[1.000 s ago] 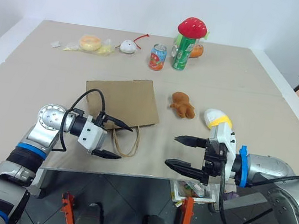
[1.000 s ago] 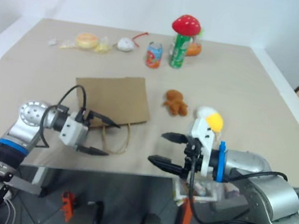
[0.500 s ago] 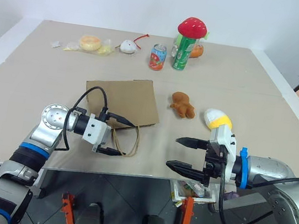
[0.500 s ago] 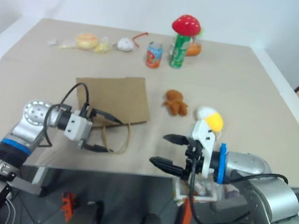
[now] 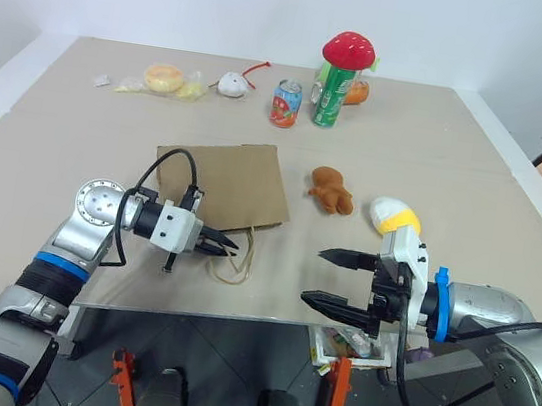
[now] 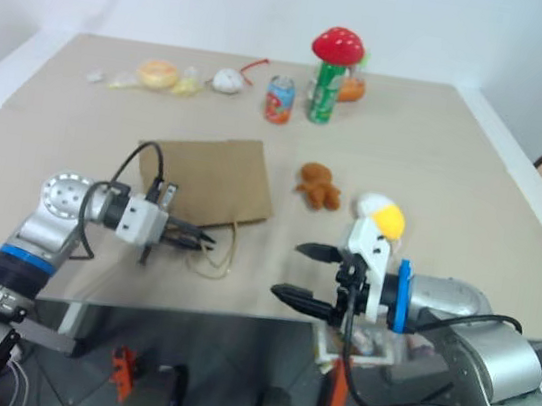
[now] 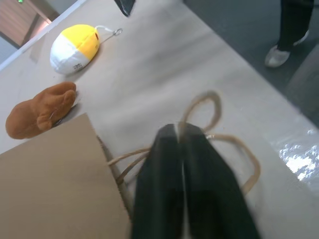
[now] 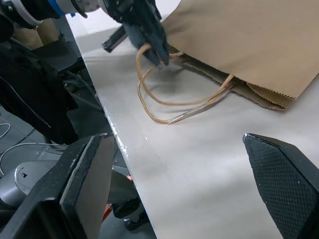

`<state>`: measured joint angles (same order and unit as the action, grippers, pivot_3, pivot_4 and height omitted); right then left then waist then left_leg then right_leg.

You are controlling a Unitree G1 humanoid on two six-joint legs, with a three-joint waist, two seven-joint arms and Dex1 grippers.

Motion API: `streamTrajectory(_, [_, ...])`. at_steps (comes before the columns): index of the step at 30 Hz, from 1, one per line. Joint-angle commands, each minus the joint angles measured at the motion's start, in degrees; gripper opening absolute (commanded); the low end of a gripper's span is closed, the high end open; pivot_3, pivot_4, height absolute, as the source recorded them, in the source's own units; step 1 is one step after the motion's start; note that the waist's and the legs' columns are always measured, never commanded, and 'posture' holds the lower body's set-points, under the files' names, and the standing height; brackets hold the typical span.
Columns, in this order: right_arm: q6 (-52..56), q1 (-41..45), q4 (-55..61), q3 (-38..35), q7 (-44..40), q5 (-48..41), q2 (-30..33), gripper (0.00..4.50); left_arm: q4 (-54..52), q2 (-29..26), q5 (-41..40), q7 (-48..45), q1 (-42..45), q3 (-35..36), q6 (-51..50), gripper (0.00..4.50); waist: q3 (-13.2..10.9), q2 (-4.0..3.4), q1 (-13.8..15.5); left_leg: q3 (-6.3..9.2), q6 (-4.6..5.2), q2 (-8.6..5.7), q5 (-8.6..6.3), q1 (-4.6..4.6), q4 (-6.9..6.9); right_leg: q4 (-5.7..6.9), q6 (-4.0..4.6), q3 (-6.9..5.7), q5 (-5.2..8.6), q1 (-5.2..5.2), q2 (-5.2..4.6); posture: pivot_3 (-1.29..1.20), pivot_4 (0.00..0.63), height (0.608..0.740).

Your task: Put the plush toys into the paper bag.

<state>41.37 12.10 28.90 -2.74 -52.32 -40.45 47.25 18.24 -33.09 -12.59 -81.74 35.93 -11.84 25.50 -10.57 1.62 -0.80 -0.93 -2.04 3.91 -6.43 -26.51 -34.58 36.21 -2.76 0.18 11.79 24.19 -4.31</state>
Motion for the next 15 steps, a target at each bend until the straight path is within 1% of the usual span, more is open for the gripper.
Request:
streamTrajectory(1, [-0.7, 1.0, 0.2, -1.4, -0.1, -0.6, -0.2, 4.50, -5.0, -0.8, -4.5, 0.3, 3.3, 1.9, -8.5, 0.10, 0.0, 0.00, 0.0, 0.00, 0.00, 0.00, 0.00, 0.00, 0.00, 0.00, -0.01, 0.00, 0.00, 0.00, 0.00, 0.00, 0.150, 0.740])
streamTrajectory(6, [-0.8, 1.3, -0.2, -1.2, 0.1, -0.3, -0.6, 4.50, -6.7, -0.2, -6.1, 3.0, 3.9, 3.0, -16.2, 0.10, 0.0, 0.00, 0.0, 0.01, 0.03, 0.00, 0.02, 0.00, -0.02, 0.01, -0.02, 0.00, -0.02, -0.02, 0.00, 0.00, 0.150, 0.740])
streamTrajectory(13, [-1.8, 3.3, -0.8, -0.6, 4.3, 1.3, -4.8, 4.50, -12.4, 3.6, -13.6, 15.5, 7.1, 7.4, -39.4, 0.10, 0.0, 0.00, -0.2, 0.05, 0.07, -0.01, 0.04, 0.00, -0.06, 0.03, -0.08, 0.01, -0.05, -0.03, 0.03, 0.00, 0.150, 0.740])
streamTrajectory(15, [-2.1, 4.3, -1.4, -0.6, 5.8, 1.8, -6.4, 3.91, -14.1, 4.5, -16.9, 18.7, 8.4, 9.1, -46.2, 0.00, 0.0, 0.02, -0.2, 0.09, 0.07, -0.01, 0.05, 0.00, -0.06, 0.03, -0.08, 0.01, -0.06, -0.04, 0.05, 0.00, 0.150, 0.740])
